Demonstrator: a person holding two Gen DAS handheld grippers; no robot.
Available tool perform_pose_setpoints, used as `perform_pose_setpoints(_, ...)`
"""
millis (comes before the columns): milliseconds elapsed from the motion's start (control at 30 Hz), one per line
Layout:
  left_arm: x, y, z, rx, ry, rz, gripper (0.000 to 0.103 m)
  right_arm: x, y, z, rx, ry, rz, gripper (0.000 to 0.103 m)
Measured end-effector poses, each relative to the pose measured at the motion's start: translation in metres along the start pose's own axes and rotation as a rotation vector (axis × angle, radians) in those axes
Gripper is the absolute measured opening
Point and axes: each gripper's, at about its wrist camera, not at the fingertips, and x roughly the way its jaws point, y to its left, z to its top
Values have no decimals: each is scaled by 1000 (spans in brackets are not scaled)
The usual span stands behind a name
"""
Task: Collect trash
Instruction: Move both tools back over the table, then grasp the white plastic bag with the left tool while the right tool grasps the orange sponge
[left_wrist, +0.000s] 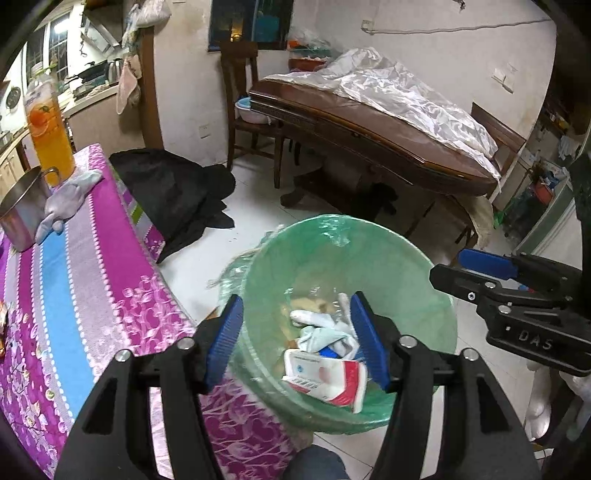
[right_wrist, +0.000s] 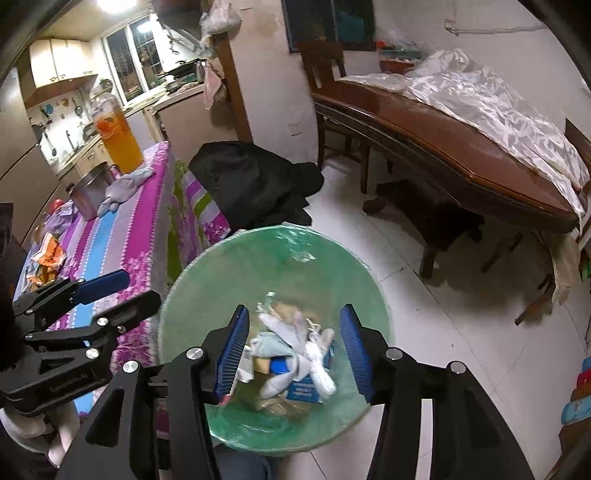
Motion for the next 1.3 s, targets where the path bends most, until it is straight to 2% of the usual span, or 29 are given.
perform_pose_setpoints(200,-21,47,-16,-33,-12,63,60,2,66,5,-89,-47,122,57)
perform_pose_setpoints(300,-40,91,-29,-66,-26,116,62,8,112,7,-150,-47,208,59)
perform_pose_setpoints(400,-65,153,-48,-127,-38,199,62,16,162,7,-222,-36,284,61)
perform_pose_setpoints(600,-142,295,-100,-331,-76,396,63,31,255,3,-339,-11,408,62)
perform_pose_setpoints(767,-211,405,-147,-516,-116,552,70,46,321,-4,-391,25,482,62)
perform_pose_setpoints(833,-226,441,-154,-583,-123,574,74,54,353,-11,-405,52,524,62)
perform_pose_setpoints(967,-224,491,-158,-622,-76,576,77,67,424,-28,-447,115,615,62)
perform_pose_setpoints(1167,-193,514,-157,-580,7,559,77,90,517,-46,-447,191,683,62)
perform_pose_setpoints(1300,-184,520,-156,-571,15,569,77,105,558,-48,-413,208,664,63)
